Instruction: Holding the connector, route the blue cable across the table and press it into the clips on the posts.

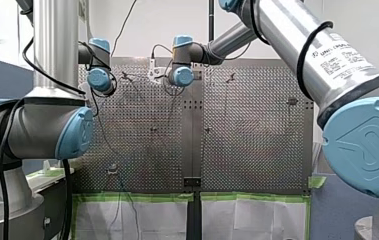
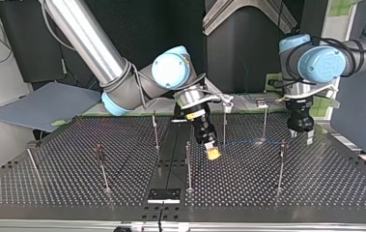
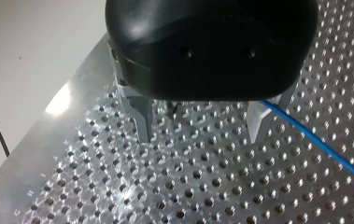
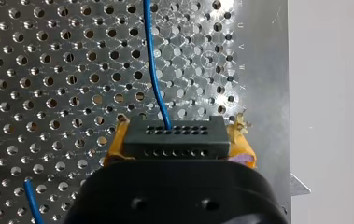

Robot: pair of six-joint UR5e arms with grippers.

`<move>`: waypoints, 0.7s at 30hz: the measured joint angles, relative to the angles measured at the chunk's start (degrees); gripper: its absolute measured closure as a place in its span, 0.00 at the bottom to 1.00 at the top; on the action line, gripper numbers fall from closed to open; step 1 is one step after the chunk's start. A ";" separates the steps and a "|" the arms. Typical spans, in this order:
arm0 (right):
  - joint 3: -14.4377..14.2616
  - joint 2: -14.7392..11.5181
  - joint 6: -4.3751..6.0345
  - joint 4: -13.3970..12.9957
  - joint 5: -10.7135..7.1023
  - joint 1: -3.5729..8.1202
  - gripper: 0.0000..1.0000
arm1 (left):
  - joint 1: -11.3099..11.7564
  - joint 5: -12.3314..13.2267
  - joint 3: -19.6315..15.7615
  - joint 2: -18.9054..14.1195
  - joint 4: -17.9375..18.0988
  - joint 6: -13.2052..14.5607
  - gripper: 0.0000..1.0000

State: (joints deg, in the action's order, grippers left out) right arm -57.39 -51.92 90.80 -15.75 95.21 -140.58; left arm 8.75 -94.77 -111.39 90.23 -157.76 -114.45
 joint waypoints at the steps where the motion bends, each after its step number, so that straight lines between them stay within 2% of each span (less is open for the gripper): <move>1: 0.00 0.00 0.00 0.03 0.05 0.00 1.00 | -0.03 0.20 -0.23 -0.41 -0.43 -0.09 0.00; 8: 0.01 0.00 0.00 0.35 0.94 0.00 1.00 | -0.29 0.97 -2.66 -3.86 -3.50 0.43 0.00; 13: 0.01 0.00 0.00 1.01 1.65 0.00 1.00 | -0.49 1.88 -4.61 -6.35 -3.25 0.65 0.00; 21: 0.00 0.01 0.00 1.62 1.86 0.00 1.00 | -1.50 2.14 -5.06 -10.36 -3.82 3.57 0.00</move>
State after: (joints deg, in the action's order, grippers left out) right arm -57.39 -51.91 90.81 -14.13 97.06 -140.59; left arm 7.24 -92.63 -116.45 79.87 -161.58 -110.88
